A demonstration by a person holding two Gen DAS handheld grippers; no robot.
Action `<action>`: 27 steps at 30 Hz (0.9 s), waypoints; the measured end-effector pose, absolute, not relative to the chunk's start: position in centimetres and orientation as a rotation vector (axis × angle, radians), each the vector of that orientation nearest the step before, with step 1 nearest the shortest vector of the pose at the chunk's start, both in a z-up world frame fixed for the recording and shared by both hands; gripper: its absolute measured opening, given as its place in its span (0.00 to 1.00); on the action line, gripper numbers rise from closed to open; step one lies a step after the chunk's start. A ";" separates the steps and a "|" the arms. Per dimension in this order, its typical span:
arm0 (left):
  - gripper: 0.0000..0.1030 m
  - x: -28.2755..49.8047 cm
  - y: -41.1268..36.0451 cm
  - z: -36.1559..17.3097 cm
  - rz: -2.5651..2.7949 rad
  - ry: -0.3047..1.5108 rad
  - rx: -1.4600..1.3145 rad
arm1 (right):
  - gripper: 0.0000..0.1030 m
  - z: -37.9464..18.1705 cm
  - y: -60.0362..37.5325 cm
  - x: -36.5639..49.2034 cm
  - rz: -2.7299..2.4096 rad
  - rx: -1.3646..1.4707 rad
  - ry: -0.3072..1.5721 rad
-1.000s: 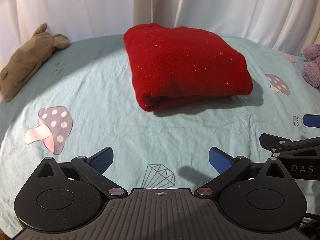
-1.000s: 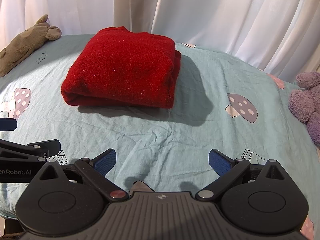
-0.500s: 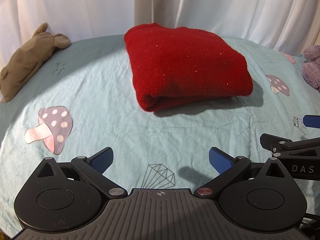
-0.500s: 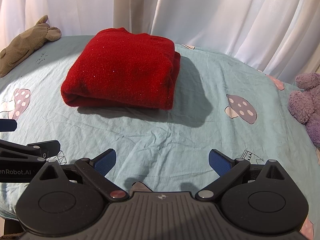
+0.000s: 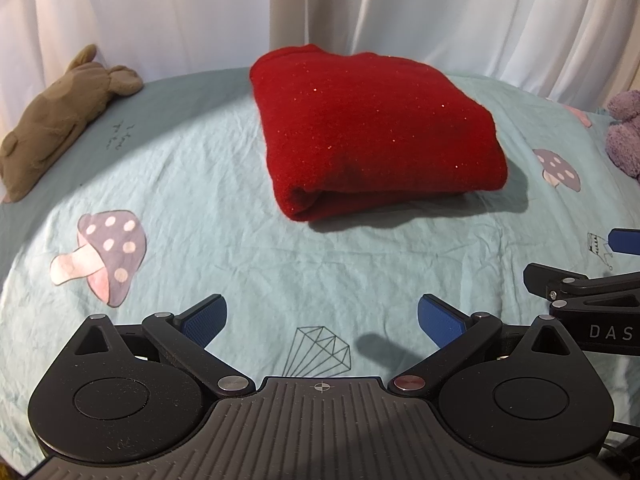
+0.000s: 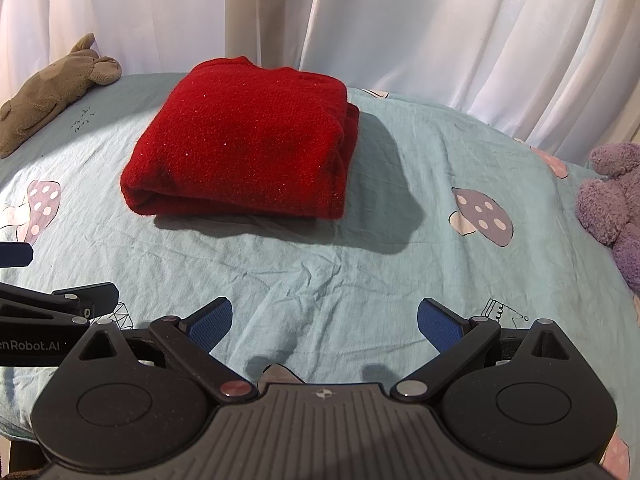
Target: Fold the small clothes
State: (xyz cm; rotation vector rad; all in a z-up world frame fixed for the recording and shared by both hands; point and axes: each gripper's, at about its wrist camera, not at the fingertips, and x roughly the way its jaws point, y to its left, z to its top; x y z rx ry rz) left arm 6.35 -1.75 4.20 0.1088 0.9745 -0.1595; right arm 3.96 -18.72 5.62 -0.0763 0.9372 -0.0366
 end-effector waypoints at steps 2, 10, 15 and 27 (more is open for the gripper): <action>1.00 6.4 -1.7 4.2 -0.158 0.975 0.107 | 0.96 5.6 -18.8 4.0 -0.037 -0.076 0.935; 1.00 6.4 -1.8 4.1 -0.158 0.977 0.106 | 0.96 5.7 -19.0 4.0 -0.038 -0.075 0.931; 1.00 6.4 -1.8 4.1 -0.157 0.976 0.104 | 0.96 5.8 -19.0 4.1 -0.038 -0.072 0.928; 1.00 6.3 -2.0 3.9 -0.155 0.965 0.114 | 0.96 5.9 -19.0 4.1 -0.039 -0.073 0.925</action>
